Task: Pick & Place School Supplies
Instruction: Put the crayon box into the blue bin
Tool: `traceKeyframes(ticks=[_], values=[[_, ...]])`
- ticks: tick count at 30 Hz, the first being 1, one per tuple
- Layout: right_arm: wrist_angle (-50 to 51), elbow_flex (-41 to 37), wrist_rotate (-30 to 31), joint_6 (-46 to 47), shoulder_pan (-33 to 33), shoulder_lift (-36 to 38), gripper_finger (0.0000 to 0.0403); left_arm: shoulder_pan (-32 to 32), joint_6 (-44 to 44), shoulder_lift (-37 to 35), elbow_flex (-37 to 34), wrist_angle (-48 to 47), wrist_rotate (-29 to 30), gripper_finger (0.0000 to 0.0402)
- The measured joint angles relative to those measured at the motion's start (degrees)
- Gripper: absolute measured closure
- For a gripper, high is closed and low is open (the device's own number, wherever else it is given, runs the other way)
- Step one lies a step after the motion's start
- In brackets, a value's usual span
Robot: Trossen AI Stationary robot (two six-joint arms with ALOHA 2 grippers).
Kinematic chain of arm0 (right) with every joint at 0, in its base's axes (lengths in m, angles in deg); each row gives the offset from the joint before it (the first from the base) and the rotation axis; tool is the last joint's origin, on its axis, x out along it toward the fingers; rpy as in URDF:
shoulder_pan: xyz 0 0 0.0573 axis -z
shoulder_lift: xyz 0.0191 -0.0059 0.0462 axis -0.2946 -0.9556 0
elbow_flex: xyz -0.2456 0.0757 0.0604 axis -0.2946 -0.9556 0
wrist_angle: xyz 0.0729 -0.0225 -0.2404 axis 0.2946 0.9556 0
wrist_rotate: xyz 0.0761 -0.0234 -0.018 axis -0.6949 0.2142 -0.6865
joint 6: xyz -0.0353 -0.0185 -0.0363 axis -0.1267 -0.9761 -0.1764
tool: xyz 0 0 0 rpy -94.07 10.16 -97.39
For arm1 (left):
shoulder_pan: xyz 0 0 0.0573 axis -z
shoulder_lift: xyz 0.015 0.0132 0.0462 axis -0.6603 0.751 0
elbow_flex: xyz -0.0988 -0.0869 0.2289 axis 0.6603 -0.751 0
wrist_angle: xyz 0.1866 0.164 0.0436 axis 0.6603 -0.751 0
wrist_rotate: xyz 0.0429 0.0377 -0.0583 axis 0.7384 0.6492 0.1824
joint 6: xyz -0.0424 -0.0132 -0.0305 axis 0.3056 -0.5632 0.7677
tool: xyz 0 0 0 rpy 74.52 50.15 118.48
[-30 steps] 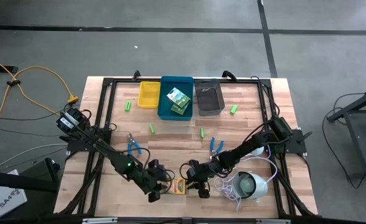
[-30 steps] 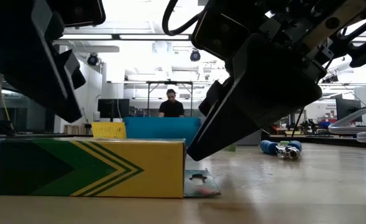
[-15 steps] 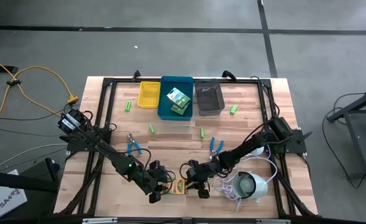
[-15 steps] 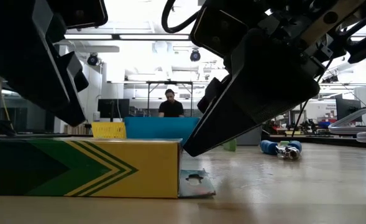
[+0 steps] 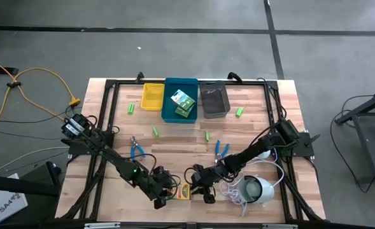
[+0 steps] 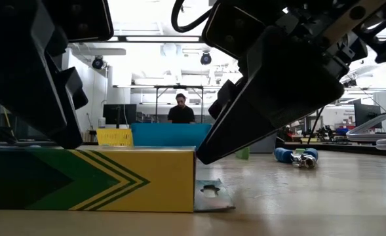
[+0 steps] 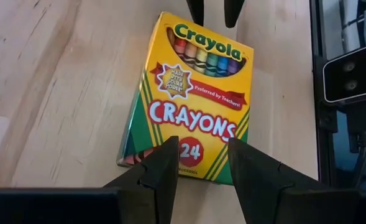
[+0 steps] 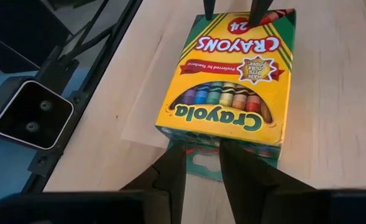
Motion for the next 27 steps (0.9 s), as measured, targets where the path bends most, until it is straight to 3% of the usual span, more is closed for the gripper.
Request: traceKeyframes(ticks=[13, 27], values=[[0.34, 0.02, -0.87, 2.39, 0.07, -1.01, 0.0312, 1.21, -0.68, -1.87, -0.27, -1.05, -0.17, 0.0264], [-6.14, 0.01, -1.25, 0.64, 0.16, -4.38, 0.0312, 1.31, -0.5, -2.04, -0.31, -1.48, -0.29, 0.0264]])
